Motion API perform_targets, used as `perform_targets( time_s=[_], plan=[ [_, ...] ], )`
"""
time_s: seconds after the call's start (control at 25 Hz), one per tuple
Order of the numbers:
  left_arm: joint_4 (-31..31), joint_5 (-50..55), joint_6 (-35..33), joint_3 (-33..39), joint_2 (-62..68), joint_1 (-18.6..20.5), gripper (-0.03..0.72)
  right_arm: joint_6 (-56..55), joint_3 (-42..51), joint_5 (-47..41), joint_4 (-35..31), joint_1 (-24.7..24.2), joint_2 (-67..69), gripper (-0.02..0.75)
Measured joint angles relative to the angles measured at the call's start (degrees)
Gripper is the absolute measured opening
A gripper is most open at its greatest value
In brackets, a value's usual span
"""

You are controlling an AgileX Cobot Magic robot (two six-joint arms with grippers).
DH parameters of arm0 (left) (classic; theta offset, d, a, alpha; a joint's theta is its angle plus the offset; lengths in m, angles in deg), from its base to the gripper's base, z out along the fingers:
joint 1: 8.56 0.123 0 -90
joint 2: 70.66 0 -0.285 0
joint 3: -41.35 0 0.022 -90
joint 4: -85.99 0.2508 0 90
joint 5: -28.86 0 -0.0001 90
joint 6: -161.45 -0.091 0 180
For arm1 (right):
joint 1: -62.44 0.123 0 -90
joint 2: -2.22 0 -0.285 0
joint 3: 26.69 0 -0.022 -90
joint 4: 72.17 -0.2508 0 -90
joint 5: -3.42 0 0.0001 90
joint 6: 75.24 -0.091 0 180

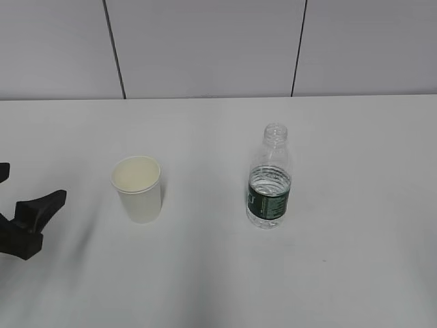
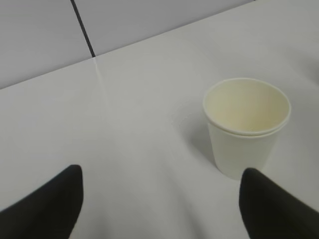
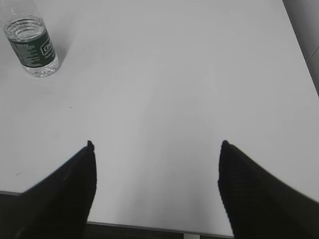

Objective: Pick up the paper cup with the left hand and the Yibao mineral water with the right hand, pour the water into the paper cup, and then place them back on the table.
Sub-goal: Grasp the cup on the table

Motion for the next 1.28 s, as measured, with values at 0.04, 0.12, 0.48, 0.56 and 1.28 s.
perform_targets(
  time_s=[0.04,0.12,0.48,0.56,1.28],
  plan=[
    [0.1,-0.3,0.0,0.0,0.0,0.0,0.582,0.0,0.0,0.0,0.0,0.0,0.0,0.592],
    [0.5,-0.4,0.0,0.0,0.0,0.0,0.582,0.0,0.0,0.0,0.0,0.0,0.0,0.592],
    [2.2,-0.6,0.0,0.0,0.0,0.0,0.582,0.0,0.0,0.0,0.0,0.0,0.0,0.592],
    [2.2,-0.5,0.0,0.0,0.0,0.0,0.582,0.0,0.0,0.0,0.0,0.0,0.0,0.592],
    [15.1,-3.3,9.9,0.0,0.0,9.3,0.577,0.0,0.0,0.0,0.0,0.0,0.0,0.592]
  ],
)
